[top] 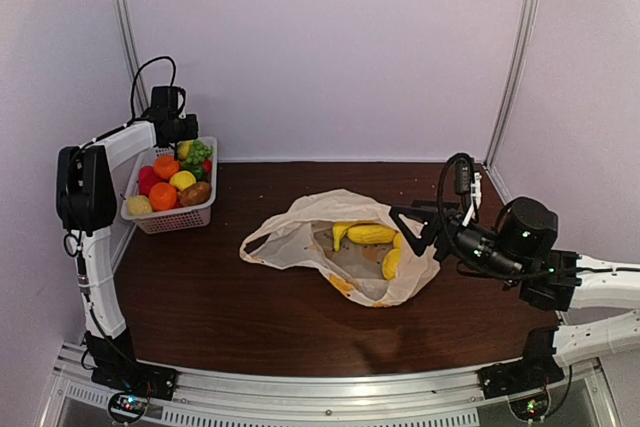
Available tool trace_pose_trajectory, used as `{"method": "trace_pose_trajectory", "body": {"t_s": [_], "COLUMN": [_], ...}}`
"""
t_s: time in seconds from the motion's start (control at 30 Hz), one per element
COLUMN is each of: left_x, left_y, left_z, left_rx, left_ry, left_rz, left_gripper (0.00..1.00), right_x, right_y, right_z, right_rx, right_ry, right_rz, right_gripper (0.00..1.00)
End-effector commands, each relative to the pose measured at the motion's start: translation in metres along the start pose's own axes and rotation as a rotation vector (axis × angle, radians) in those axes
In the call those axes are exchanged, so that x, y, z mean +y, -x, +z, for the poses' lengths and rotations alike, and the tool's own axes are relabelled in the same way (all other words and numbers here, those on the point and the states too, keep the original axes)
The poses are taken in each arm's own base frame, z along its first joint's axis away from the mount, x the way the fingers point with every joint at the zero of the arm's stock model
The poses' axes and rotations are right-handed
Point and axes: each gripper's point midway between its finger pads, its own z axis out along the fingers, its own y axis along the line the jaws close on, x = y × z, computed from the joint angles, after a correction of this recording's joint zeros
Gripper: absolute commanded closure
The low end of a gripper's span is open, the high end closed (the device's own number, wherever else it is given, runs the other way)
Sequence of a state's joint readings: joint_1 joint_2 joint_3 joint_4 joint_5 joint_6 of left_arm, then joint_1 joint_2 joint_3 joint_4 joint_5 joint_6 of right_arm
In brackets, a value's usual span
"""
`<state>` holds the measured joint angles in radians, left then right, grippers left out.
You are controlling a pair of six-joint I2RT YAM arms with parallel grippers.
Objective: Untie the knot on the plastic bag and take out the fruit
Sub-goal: Place the fake fruit in the bin, then reach into the gripper in the takeout bag.
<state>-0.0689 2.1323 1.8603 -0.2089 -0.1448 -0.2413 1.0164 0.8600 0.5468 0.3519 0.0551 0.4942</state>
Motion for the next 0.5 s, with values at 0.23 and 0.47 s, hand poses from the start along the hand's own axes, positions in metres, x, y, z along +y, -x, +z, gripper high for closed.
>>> {"method": "trace_pose_trajectory", "body": {"t_s": [0.23, 0.47], "left_x": [-0.004, -0.029], "left_y": [0.014, 0.042], "left_z": [-0.002, -0.034], "left_rx": [-0.012, -0.074], "left_ry": [-0.044, -0.2], "left_rz": [0.012, 0.01], "left_gripper": [0.42, 0.22], "right_x": [-0.007, -0.01], "right_y": [-0.002, -0.003], "right_z": [-0.006, -0.007], "right_rx": [-0.008, -0.002], "right_ry": [-0.023, -0.038], "right_rz": [0.019, 0.012], "right_gripper": [0.09, 0.08]}}
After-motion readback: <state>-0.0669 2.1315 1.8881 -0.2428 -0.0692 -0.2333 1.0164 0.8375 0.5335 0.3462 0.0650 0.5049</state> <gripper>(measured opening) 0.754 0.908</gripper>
